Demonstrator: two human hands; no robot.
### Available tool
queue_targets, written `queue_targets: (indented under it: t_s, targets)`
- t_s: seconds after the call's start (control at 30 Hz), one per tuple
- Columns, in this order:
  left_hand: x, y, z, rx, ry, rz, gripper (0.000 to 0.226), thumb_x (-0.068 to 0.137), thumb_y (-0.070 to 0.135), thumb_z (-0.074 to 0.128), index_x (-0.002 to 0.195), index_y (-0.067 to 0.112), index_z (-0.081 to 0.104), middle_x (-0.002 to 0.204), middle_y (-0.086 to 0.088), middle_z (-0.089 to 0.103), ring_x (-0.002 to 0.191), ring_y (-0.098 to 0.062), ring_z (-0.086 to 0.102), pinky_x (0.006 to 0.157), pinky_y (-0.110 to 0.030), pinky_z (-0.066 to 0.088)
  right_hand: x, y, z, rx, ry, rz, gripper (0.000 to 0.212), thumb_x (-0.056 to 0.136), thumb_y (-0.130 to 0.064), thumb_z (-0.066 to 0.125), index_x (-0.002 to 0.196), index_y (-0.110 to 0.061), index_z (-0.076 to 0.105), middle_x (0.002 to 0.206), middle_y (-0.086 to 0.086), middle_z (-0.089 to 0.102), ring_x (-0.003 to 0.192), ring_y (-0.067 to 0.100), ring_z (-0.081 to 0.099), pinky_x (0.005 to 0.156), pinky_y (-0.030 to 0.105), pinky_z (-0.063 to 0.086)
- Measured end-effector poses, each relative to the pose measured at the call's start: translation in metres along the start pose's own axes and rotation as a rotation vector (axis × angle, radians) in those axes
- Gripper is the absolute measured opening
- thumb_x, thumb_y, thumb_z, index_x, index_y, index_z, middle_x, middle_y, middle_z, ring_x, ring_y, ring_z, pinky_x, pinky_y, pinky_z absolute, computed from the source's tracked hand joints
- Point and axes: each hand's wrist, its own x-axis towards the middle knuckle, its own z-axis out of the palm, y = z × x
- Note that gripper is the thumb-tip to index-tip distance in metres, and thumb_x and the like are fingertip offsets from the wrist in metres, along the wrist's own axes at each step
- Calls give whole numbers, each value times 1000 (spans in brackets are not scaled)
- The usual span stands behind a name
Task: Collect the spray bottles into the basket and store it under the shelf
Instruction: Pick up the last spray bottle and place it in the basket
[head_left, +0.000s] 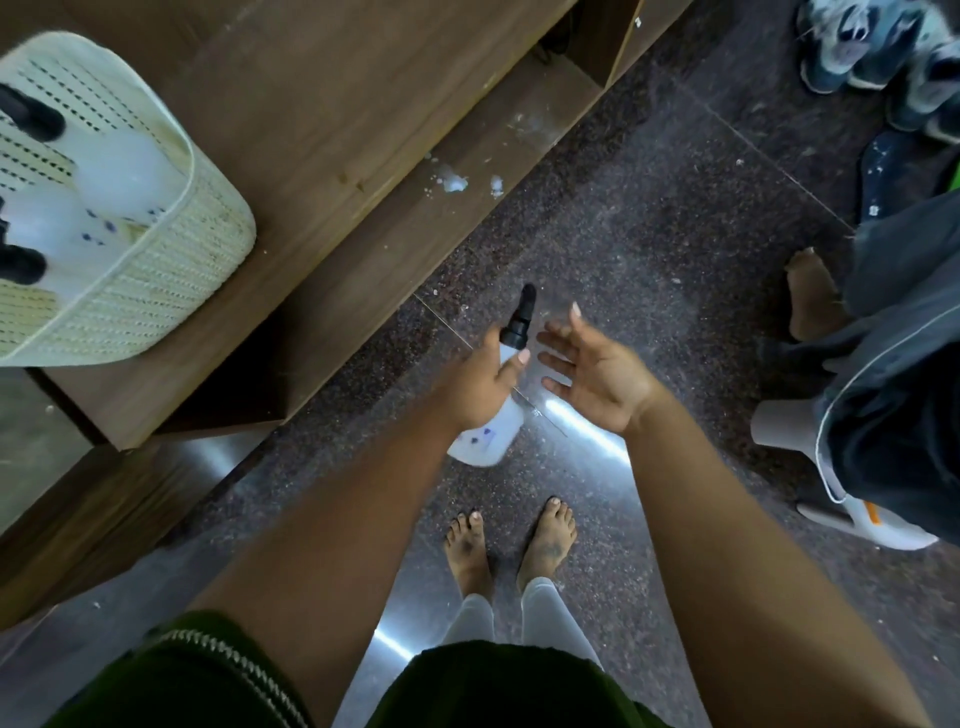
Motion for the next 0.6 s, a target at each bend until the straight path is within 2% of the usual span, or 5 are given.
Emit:
queue_targets:
  t_s: [0.1, 0.33, 0.4, 0.5, 0.6]
  targets:
    - [-12, 13, -5, -118, -42, 6, 44, 100, 41, 36, 137, 16, 35, 106, 0, 53, 97, -18, 54, 73, -29, 33, 0, 5, 15, 129, -22, -88, 24, 98, -26, 44, 105, -12, 62, 112, 11, 63, 106, 25, 54, 91, 38, 40]
    - [-13, 11, -21, -19, -12, -89, 43, 99, 34, 38, 132, 8, 28, 116, -21, 60, 100, -36, 60, 78, -39, 45, -10, 11, 57, 132, 0, -161, 17, 97, -16, 48, 100, -14, 65, 95, 4, 69, 86, 13, 64, 84, 28, 50]
    - [-15, 11, -26, 137, 48, -60, 39, 98, 31, 41, 126, 6, 31, 114, -21, 61, 99, -37, 59, 77, -39, 44, -12, 7, 68, 113, 134, -191, 6, 89, -11, 63, 90, -16, 62, 84, 0, 70, 73, 8, 66, 62, 17, 54]
    - [-15, 11, -26, 334, 140, 23, 43, 95, 32, 42, 126, 3, 35, 118, -19, 59, 107, -36, 57, 89, -42, 41, -9, 5, 87, 201, 399, -184, 34, 71, -8, 82, 80, -17, 50, 80, 3, 64, 64, 12, 62, 45, 16, 48]
    - [-14, 4, -24, 273, 172, -72, 43, 98, 35, 35, 132, 10, 34, 125, -17, 57, 115, -35, 53, 97, -42, 40, -5, 11, 109, 247, 462, -164, 49, 61, -18, 89, 82, -16, 44, 88, 10, 67, 80, 24, 69, 70, 32, 60]
